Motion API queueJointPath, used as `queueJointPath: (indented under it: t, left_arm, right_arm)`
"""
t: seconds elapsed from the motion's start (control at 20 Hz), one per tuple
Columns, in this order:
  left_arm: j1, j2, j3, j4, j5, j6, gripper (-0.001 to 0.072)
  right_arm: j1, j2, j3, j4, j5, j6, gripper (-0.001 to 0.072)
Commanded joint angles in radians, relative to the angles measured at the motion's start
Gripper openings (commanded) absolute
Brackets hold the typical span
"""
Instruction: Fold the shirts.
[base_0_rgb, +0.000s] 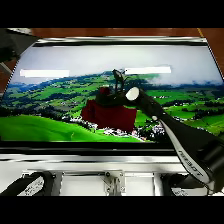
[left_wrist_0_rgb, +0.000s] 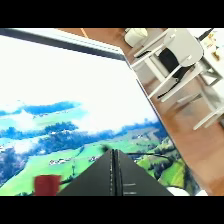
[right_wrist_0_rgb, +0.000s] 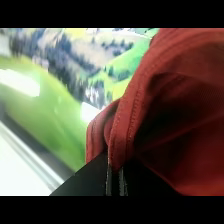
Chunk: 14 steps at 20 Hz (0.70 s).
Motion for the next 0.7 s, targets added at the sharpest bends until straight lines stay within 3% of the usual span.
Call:
queueJointPath:
  t: [0.0,0.1,0.15,0.3,0.4,0.5,0.65]
  left_arm:
    - [0.039,0.096,0.001,0.005,-0.1,0.0,0.0047]
    - [0.039,0.1,-0.001,0.005,-0.117,0.0,0.0047]
    - [0.038,0.099,-0.01,0.005,-0.115,0.002,0.0047]
    - [0.038,0.099,-0.067,0.005,-0.11,0.004,0.0047]
    - [0.038,0.099,-0.11,0.005,-0.11,0.016,0.0047]
    - [0.04,0.099,-0.134,0.01,-0.11,0.039,0.0047]
    - [0.04,0.098,-0.134,0.105,-0.11,0.037,0.0047]
  right_arm:
    - [0.058,-0.129,0.001,0.243,-0.164,-0.054,0.0116]
    - [0.058,-0.134,0.002,0.343,-0.186,-0.121,0.0486]
    - [0.056,-0.134,0.008,0.396,-0.205,-0.154,0.0583]
    - [0.021,-0.108,0.031,0.462,-0.163,-0.234,0.0583]
    - [-0.044,-0.055,0.031,0.358,-0.039,-0.245,0.0582]
    - [-0.152,0.014,0.031,0.139,0.16,-0.182,0.0581]
    - [-0.332,0.127,0.031,-0.431,0.508,0.119,0.058]
